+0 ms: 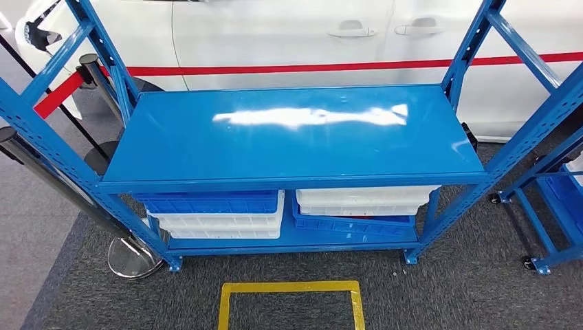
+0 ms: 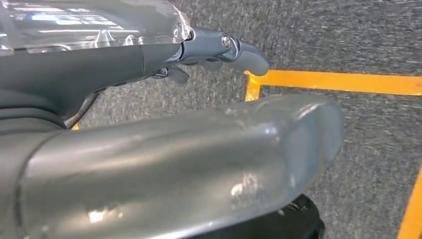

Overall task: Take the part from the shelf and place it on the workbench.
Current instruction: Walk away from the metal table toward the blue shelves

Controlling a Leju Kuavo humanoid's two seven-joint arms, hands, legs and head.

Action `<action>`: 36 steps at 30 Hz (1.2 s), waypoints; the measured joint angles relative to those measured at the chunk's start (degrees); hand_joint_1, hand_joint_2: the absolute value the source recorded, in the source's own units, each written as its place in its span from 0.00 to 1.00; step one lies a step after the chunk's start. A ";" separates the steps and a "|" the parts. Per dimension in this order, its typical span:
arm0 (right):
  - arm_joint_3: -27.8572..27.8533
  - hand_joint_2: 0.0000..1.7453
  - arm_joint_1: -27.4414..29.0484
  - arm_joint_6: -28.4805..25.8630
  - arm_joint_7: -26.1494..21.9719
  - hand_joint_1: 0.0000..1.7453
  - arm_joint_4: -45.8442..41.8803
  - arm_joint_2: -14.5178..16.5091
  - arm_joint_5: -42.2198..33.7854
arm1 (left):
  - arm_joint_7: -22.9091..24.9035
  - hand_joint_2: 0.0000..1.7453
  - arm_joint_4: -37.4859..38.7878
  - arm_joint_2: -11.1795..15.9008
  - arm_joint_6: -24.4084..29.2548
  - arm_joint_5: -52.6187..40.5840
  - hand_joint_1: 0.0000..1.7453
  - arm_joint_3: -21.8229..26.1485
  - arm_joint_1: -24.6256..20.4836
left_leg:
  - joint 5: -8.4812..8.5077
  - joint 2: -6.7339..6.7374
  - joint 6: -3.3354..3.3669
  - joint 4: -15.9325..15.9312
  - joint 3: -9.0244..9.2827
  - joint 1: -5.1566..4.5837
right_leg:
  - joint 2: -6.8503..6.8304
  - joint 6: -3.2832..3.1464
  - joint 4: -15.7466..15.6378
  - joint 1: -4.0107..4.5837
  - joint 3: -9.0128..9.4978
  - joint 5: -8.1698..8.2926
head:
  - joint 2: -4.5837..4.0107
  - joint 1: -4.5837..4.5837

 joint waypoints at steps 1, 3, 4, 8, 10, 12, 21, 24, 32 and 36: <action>-0.25 0.00 -0.16 0.15 -0.20 0.00 0.00 0.00 -0.31 | 0.03 0.00 0.00 0.00 -0.01 -0.08 0.00 0.01 0.10 | 1.17 -0.08 0.34 -0.44 0.04 -0.10 | 0.30 0.41 -0.01 0.01 0.13 -0.38 | 0.00 0.02; -0.63 0.00 -0.50 0.05 -0.54 0.00 0.01 0.01 -0.64 | 0.06 0.00 0.00 -0.01 -0.01 -0.11 0.00 0.01 0.09 | 1.17 0.33 1.32 -0.68 0.38 -0.21 | 0.55 1.15 -0.43 -0.01 0.40 -0.87 | 0.00 0.02; -0.73 0.00 -0.56 -0.08 -0.64 0.00 0.01 0.01 -0.65 | 0.05 0.00 0.00 -0.01 -0.01 -0.14 0.00 0.01 0.01 | 1.16 0.49 1.73 -1.13 0.65 -0.17 | 0.34 1.43 -0.36 -0.06 0.49 -1.17 | -0.01 0.05; -0.93 0.00 -0.71 -0.18 -0.81 0.00 0.01 0.01 -1.01 | 0.02 0.00 -0.01 0.02 0.03 -0.21 0.00 0.01 -0.32 | 0.72 1.18 3.05 -2.45 1.90 -0.12 | -0.86 2.23 10.31 -0.11 -5.75 -5.74 | -0.01 0.38; -1.47 0.00 -0.72 0.28 -0.81 0.00 0.02 0.01 -1.86 | 0.01 0.00 -0.02 0.03 0.00 -0.25 0.00 0.01 -0.37 | 0.09 1.67 3.27 -2.48 2.57 -0.26 | -0.97 2.37 15.47 -0.11 -9.91 -5.85 | -0.01 0.40; -1.97 0.00 -0.75 0.29 -0.85 0.00 0.02 0.01 -2.26 | 0.01 0.00 -0.02 0.02 -0.07 -0.29 0.00 0.02 -0.33 | -0.67 1.97 3.13 -2.48 3.68 -0.39 | -1.21 2.08 12.57 -0.03 -10.12 -1.49 | 0.00 0.44; -2.29 0.00 -1.01 -0.34 -1.27 0.00 0.03 -0.07 -1.80 | -0.03 0.00 -0.20 0.00 -0.10 -0.59 0.00 0.06 -0.76 | -4.38 2.09 0.50 0.21 4.36 -0.72 | -1.53 -0.54 -0.12 0.07 -5.54 4.36 | 0.00 0.22; -2.53 0.00 -1.19 0.09 -1.58 0.00 0.05 -0.08 -2.16 | -0.03 0.00 -0.26 0.00 -0.20 -0.69 0.00 0.10 -0.59 | -9.24 1.56 -0.31 10.76 -1.02 -0.24 | -1.09 -1.03 -0.23 0.04 -5.28 4.14 | 0.01 0.15; -2.67 0.00 -1.48 -0.92 -1.40 0.00 0.26 -0.08 -2.12 | -0.27 0.00 -0.45 0.17 -0.29 -0.76 0.00 0.21 -0.58 | -0.94 1.12 0.69 -1.88 3.52 -0.29 | 0.10 0.44 0.04 0.19 -3.82 2.79 | -0.01 0.17; -2.74 0.75 -1.63 -1.18 -1.06 0.00 0.36 -0.10 -2.17 | -0.34 0.00 -0.46 0.17 -0.29 -0.93 0.00 0.22 -0.61 | -0.35 1.27 2.45 -3.16 3.99 0.01 | -0.36 1.62 1.91 0.07 -4.49 1.18 | 0.01 0.47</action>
